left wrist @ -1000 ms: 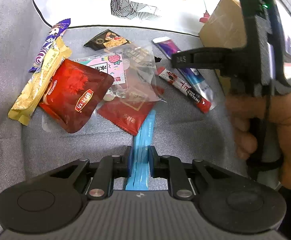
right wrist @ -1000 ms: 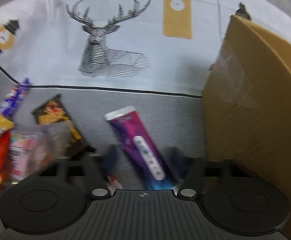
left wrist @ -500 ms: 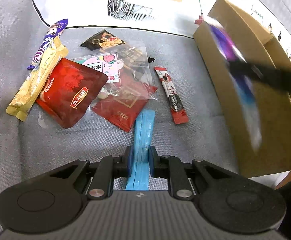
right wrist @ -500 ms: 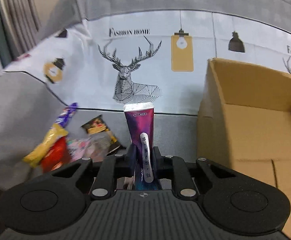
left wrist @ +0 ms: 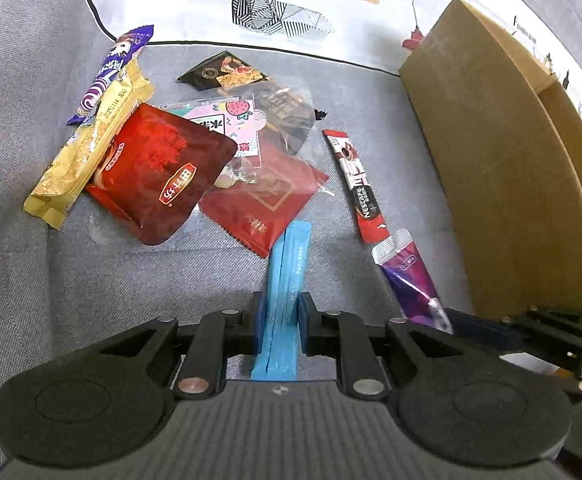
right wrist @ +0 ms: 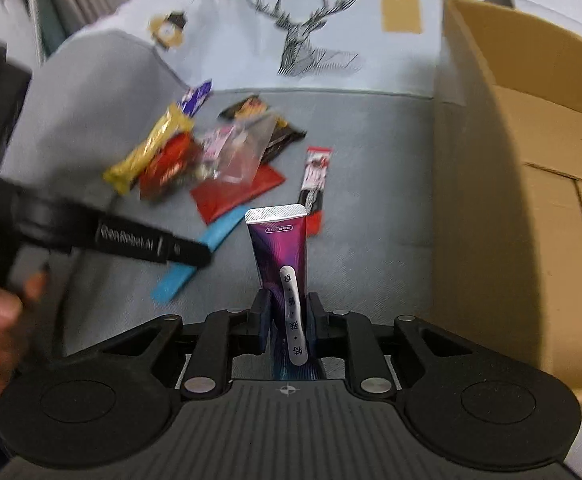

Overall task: Organize snacks
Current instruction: 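Lift the blue stick pack with the left gripper while the right lifts the purple tube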

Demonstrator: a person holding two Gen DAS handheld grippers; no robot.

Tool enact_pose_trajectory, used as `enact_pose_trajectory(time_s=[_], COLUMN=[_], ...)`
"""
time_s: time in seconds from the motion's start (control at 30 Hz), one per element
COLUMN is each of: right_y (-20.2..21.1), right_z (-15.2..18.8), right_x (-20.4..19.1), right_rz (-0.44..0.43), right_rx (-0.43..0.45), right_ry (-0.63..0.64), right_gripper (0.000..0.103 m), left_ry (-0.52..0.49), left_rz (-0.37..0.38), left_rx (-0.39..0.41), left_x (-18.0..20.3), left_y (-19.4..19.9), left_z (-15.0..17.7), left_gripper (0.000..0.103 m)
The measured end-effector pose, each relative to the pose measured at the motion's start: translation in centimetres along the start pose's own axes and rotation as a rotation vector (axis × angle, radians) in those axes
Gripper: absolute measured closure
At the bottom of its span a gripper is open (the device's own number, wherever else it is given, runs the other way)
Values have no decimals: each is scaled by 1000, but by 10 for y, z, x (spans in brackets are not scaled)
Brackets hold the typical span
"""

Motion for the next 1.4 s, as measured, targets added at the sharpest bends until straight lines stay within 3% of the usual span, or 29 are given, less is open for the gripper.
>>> enact_pose_trajectory(time_s=[0.17,0.3,0.4,0.57,0.67,0.77,0.97,1.13,1.4], right_y=[-14,-14,-14,-25,-22,-18,-1,15,58], right_z=[5,7,9,19,21,21,7,-7,-37], right_x=[4,0,-3,1,-1,-3,-2,2,22], right_rz=[7,4,22,62,50,48,31,80,66], right_rx=[-44,-64,-86,-147,-140,-121,-22,97,328], right_ry=[-2,17,57,92,129,160,133,135,44], right_gripper=[79,67,63,63,77,80,80,80,80], left_ry=[-32,-53,-65,-100,-119,-139,-162,-116,-72], left_rz=[-30,-41,-48,-72,-81,-93,-80,15,154], left_rx=[-6,-8,-8,-5,-4,-2,20,96,268], left_x=[2,3,4,11,14,17,24,28,47], left_y=[-3,-4,-4,-6,-7,-8,-5,12,45], left_z=[2,3,2,3,3,4,4,-4,-17], left_gripper=[84,84,83,83,83,83,84,85,86])
Point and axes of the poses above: each gripper's, at about its wrist camera, not at the fingertips, and y roughly against the way its jaws point, x to its right, z to its underside, the point moved 5 cm from there along -y, roughly the way its jaws point, and after that the axes turned 2 degrees about y, right-handed, at the moved point
